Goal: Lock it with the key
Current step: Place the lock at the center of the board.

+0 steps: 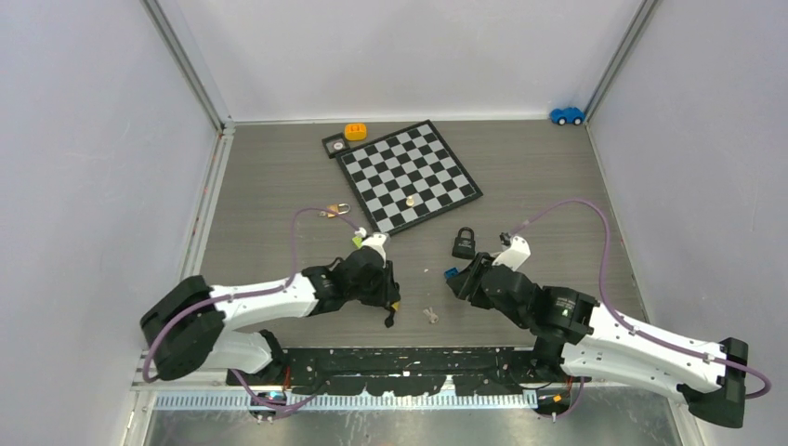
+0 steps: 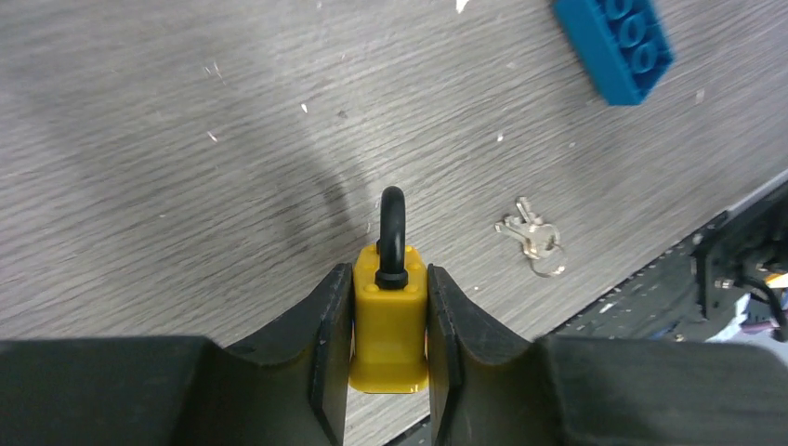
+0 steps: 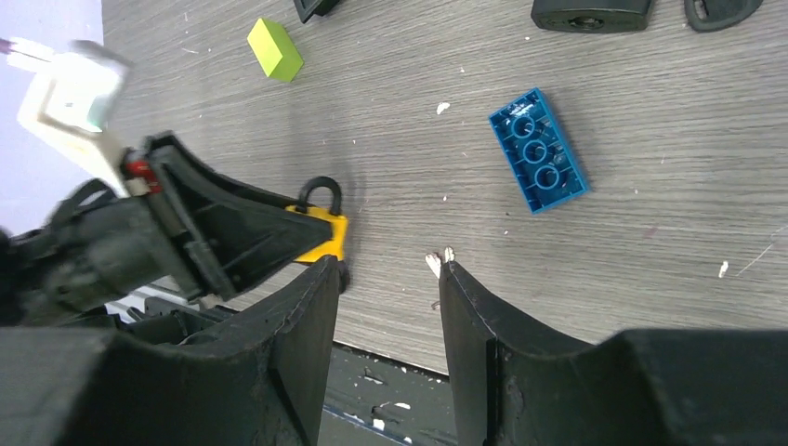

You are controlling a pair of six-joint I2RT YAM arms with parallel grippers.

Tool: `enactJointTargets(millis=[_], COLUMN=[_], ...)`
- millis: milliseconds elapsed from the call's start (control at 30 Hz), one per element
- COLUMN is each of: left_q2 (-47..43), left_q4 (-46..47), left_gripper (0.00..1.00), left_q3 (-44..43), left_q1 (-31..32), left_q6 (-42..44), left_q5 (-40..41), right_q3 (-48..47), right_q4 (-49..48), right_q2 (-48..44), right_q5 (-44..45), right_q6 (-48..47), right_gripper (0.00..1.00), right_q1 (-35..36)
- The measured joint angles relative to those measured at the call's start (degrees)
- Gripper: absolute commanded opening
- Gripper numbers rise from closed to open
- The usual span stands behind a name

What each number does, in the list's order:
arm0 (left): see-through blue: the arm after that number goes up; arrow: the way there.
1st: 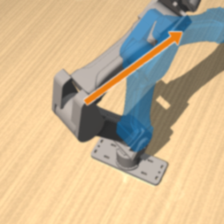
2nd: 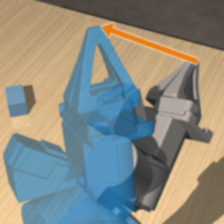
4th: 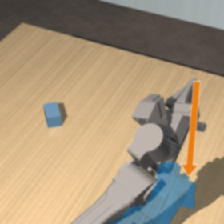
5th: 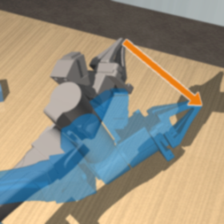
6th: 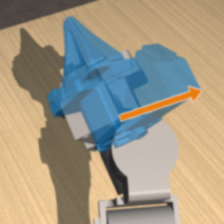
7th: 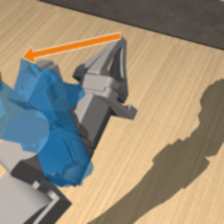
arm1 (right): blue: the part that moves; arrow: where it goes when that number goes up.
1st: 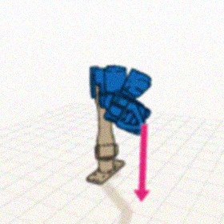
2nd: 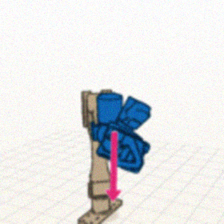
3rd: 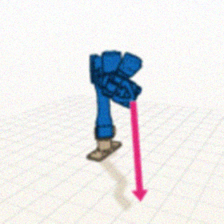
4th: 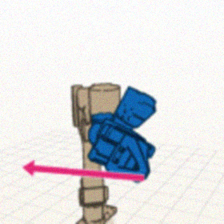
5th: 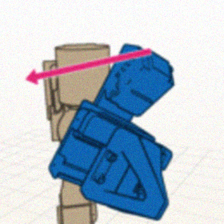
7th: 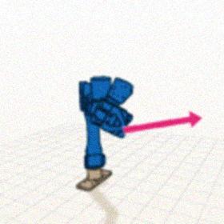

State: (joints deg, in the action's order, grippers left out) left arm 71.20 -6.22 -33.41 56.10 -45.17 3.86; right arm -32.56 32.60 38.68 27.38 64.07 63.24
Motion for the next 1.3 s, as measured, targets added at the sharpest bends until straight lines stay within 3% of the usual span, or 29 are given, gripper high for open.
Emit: enactJointTargets(millis=[167,233,467,767,833,1000,1167,1300], left_q2=[6.71,6.75,0.28,-7.17,-4.57,8.20,21.97,29.07], left_q4=[1.60,1.09,-8.15,-14.45,-15.65,-18.88,-20.13,-17.38], left_gripper=[0.85,0.98,1.00,0.96,0.91,0.91,0.93,0.91], left_q3=[-1.05,-2.80,-10.14,-15.08,-16.94,-25.18,-34.49,-36.92], left_q1=[0.24,0.33,-2.51,-23.74,-27.80,-34.23,-35.28,-35.30], left_q6=[-1.64,-2.03,0.98,5.03,5.42,9.97,17.92,24.76], left_q5=[-1.53,-0.83,4.07,3.28,2.80,3.08,6.78,6.99], right_q3=[0.79,1.20,1.60,1.62,1.62,1.62,1.73,2.16], right_q4=[2.62,3.50,5.31,5.70,5.70,5.81,5.84,5.99], right_q2=[-2.58,-3.37,-5.68,-5.77,-5.77,-5.79,-5.99,-6.84], right_q5=[0.20,0.22,0.66,0.66,0.66,0.57,0.42,0.37], right_q6=[0.92,1.11,1.25,1.22,1.22,1.22,1.25,1.20], right_gripper=[0.49,0.49,0.49,0.48,0.48,0.48,0.48,0.48], right_q1=[0.00,0.00,0.00,0.00,0.00,0.00,0.02,0.00])
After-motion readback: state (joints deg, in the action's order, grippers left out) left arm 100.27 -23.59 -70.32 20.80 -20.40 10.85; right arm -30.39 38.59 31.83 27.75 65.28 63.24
